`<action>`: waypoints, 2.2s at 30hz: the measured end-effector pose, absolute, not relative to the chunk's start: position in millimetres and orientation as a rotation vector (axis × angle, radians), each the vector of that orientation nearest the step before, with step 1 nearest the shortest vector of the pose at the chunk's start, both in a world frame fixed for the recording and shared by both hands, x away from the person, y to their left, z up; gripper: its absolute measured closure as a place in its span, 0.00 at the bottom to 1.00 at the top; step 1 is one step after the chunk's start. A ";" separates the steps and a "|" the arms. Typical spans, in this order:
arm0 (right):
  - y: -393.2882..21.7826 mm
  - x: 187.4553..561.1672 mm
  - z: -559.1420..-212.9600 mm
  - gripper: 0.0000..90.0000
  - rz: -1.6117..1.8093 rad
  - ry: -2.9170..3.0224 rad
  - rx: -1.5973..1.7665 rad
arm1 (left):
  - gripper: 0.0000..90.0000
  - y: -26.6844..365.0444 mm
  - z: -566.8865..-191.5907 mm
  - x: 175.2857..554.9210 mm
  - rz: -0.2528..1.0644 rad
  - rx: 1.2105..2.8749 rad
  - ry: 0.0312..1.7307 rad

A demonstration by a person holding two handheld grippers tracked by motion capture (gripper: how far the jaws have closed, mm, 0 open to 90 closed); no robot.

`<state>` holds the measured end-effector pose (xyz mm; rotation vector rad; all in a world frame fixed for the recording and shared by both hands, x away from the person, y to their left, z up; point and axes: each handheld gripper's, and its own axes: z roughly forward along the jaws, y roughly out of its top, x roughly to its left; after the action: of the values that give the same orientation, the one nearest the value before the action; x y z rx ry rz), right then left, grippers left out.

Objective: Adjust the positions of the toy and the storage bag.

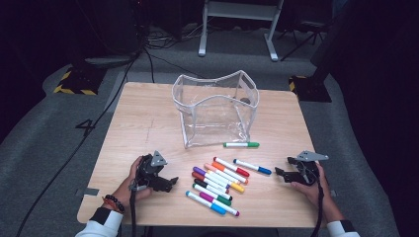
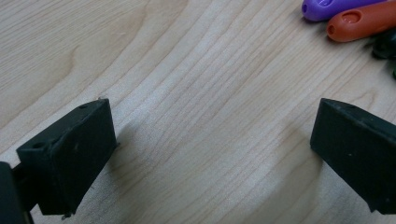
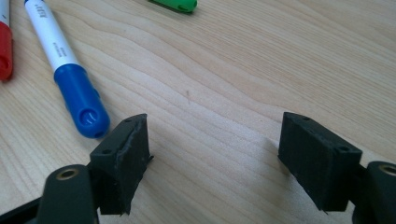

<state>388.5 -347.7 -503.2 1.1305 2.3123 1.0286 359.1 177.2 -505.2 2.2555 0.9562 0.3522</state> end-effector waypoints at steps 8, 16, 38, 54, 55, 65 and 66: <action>-353.2 391.5 -495.6 0.33 1.023 2.373 1.123 | 0.00 175.9 -502.7 367.4 0.337 2.301 0.889; -337.5 405.9 -459.4 0.38 1.070 2.297 1.034 | 0.19 163.8 -496.3 384.3 0.338 2.281 0.885; -232.9 463.0 -436.5 0.49 1.137 2.306 0.809 | 0.45 129.7 -452.1 426.9 0.474 2.129 0.818; -225.5 473.1 -441.2 0.95 1.074 2.288 0.741 | 0.79 111.8 -454.0 447.7 0.521 2.117 0.740; -225.5 473.1 -441.2 0.95 1.074 2.288 0.741 | 0.79 111.6 -454.0 448.5 0.514 2.118 0.738; -253.3 460.2 -439.0 0.96 1.096 2.313 0.757 | 0.88 97.1 -453.1 447.0 0.480 2.134 0.671; -258.6 456.6 -439.4 0.96 1.103 2.313 0.764 | 0.88 93.4 -453.0 446.1 0.474 2.136 0.661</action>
<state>456.6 -258.6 -439.4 0.7638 2.3130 1.1029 446.1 93.4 -453.0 2.1360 0.6608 0.4741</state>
